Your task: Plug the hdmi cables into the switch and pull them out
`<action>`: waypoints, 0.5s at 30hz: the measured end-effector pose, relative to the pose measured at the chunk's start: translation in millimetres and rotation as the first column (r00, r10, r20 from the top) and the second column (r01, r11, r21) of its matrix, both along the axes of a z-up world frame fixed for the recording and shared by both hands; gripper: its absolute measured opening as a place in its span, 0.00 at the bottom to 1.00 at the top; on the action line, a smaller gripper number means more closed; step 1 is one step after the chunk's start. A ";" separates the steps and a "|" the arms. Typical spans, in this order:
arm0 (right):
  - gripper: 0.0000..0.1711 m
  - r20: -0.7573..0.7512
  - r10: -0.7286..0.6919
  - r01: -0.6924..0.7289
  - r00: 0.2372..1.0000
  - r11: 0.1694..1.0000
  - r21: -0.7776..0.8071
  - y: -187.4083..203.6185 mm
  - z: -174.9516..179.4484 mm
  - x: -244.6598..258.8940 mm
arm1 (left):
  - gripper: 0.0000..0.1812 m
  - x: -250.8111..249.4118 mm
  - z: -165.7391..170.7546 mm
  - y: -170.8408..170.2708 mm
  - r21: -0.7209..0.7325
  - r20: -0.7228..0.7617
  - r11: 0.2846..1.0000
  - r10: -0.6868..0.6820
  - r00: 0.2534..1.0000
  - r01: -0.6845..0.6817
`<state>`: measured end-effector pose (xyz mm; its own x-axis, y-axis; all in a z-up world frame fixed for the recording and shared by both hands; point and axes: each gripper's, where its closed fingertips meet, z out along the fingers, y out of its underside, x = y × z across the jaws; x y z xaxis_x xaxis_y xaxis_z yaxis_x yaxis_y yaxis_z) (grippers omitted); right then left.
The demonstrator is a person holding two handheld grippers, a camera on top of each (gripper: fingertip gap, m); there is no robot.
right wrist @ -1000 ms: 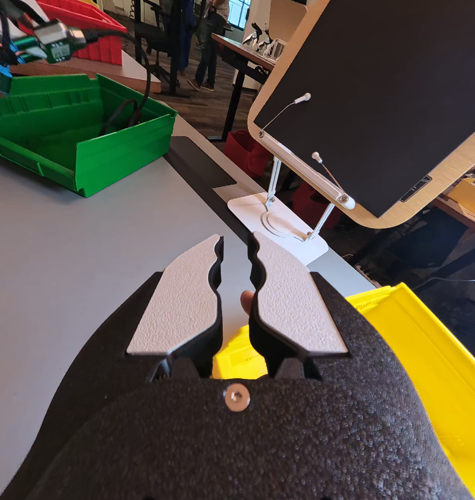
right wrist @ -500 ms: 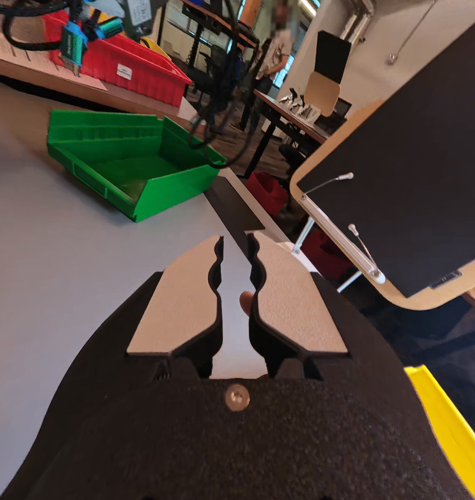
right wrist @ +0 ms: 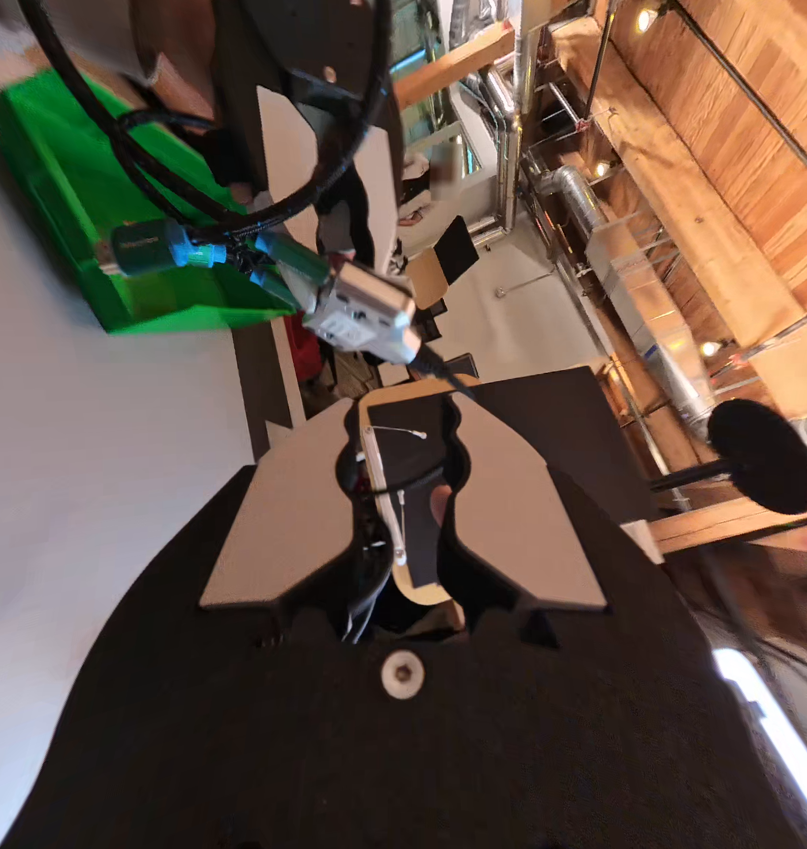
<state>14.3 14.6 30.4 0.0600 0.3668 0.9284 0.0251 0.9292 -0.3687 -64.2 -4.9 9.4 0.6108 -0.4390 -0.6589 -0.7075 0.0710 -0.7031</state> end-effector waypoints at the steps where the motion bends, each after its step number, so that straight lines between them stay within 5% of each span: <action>1: 0.23 0.016 -0.013 0.013 1.000 0.999 0.044 1.4 -7.5 -4.6 | 0.18 12.2 -9.8 8.2 -0.040 -0.033 0.999 -0.033 0.999 0.032; 4: 0.30 0.129 -0.093 0.072 0.987 0.984 0.163 16.1 -46.8 -25.4 | 0.18 43.2 -45.4 24.9 -0.158 -0.079 0.980 -0.132 0.988 0.119; 10: 0.21 0.290 -0.088 0.015 0.953 0.969 0.246 18.5 -115.4 -50.1 | 0.19 41.2 -103.0 29.9 -0.308 -0.131 0.944 -0.165 0.978 0.118; 12: 0.19 0.278 -0.057 0.001 0.959 0.980 0.197 15.3 -111.3 -51.3 | 0.17 38.8 -95.7 21.2 -0.304 -0.083 0.940 -0.186 0.979 0.153; 15: 0.19 0.275 -0.026 -0.004 0.961 0.994 0.108 21.6 -100.8 -44.1 | 0.14 32.1 -34.2 8.1 -0.082 0.051 0.980 -0.179 0.983 0.182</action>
<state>-29.7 36.2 -70.5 -0.2001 0.2655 0.9431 0.1220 0.9618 -0.2449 -32.1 3.2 -24.7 0.5434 -0.5984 -0.5888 -0.6575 0.1328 -0.7417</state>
